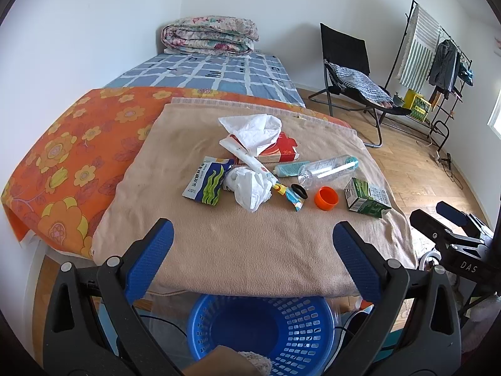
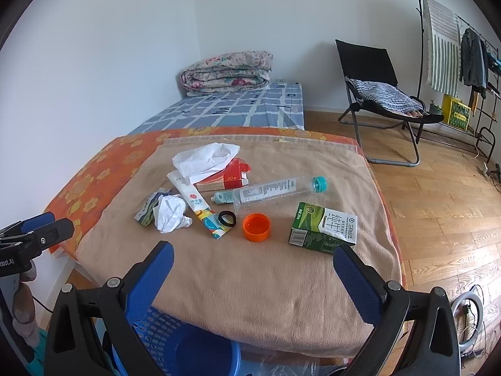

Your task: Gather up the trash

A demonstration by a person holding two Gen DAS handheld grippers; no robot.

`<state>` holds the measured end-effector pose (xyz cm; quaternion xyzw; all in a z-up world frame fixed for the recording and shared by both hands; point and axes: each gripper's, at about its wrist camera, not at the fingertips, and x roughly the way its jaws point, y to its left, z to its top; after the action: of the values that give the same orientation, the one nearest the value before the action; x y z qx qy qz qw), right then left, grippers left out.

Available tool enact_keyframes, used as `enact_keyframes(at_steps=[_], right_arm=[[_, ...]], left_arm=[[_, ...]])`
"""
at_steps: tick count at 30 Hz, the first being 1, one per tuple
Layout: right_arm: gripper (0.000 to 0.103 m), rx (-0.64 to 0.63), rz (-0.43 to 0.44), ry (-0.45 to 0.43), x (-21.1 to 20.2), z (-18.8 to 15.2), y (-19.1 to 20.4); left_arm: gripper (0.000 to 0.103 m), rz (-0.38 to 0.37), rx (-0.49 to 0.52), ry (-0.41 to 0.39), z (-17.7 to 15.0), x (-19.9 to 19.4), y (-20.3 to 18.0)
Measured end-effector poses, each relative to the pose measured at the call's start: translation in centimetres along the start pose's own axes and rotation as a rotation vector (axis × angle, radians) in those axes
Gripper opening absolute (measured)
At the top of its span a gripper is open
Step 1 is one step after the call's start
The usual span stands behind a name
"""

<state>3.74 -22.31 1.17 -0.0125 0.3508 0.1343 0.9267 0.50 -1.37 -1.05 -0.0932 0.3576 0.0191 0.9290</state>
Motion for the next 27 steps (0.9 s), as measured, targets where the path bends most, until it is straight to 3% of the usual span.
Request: enact_keyframes(at_steps=[27], right_arm=[[0.103, -0.001, -0.006, 0.005, 0.2, -0.4, -0.3]], left_arm=[[0.103, -0.019, 0.005, 0.028, -1.3, -0.1, 0.2]])
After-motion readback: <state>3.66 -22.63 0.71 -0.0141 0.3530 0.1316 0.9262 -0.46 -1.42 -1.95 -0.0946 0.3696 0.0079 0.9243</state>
